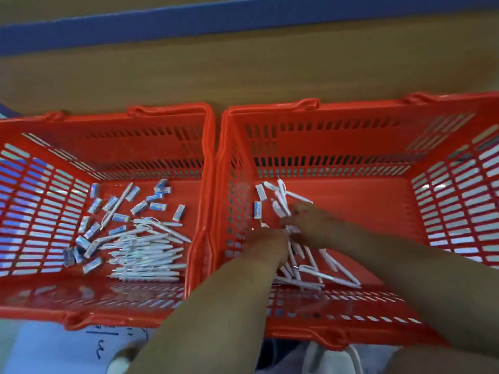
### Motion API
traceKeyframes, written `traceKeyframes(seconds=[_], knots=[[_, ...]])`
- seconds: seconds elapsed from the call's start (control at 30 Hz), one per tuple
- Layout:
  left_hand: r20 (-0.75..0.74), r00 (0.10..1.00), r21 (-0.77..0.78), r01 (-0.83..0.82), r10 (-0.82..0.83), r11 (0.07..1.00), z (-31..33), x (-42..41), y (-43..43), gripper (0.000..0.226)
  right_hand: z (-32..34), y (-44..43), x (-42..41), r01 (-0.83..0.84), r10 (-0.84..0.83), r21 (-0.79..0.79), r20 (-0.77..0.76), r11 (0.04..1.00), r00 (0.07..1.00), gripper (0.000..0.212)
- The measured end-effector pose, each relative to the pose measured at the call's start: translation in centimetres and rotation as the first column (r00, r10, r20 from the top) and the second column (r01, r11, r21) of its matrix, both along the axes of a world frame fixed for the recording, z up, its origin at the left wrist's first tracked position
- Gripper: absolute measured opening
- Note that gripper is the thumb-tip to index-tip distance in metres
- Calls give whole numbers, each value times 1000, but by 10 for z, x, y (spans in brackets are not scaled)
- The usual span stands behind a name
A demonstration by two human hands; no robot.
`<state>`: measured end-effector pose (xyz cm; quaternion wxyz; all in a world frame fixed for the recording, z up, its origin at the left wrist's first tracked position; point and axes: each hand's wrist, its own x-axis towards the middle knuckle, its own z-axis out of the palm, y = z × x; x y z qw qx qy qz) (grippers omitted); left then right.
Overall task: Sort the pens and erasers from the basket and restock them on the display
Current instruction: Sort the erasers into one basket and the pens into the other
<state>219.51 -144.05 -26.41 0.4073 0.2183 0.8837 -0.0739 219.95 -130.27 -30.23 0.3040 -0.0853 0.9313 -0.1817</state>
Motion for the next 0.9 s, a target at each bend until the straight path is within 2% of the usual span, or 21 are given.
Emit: traceKeyframes(seconds=[0.07,0.13,0.27,0.33,0.4,0.47,0.53,0.63,0.7,0.77,0.9], knots=[[-30,999,39,-10,11,999,-3,5,1,34,-4,17,3,44,-42,52,-49,998,998,44],[-73,993,118,-88,97,989,-12,5,1,38,-6,28,4,136,-131,56,-75,989,989,44],[50,961,430,-265,270,863,-14,-7,8,82,-1,44,8,272,-257,176,-106,946,961,48],[50,948,476,-300,315,827,-20,-5,9,86,4,48,11,317,-285,249,-157,915,946,57],[-37,964,426,-224,264,876,-26,0,4,70,7,52,12,279,-211,300,-239,912,948,62],[-110,991,245,-52,81,968,-28,2,-3,51,7,53,14,173,-114,223,-257,959,960,56],[-96,989,81,116,-109,990,-25,3,-5,42,4,53,22,34,-13,119,-171,992,985,50],[-44,976,-35,213,-214,976,-26,0,7,40,-2,48,36,-61,73,157,-71,986,995,54],[-34,973,-53,227,-228,973,-26,-3,15,40,-4,43,36,-122,155,237,-127,964,980,54],[-49,969,-33,240,-241,970,-31,-3,11,39,-3,36,32,-140,192,257,-189,956,963,46],[-179,966,57,199,-186,978,-45,-6,0,40,-7,32,27,-40,58,114,-160,993,985,26]])
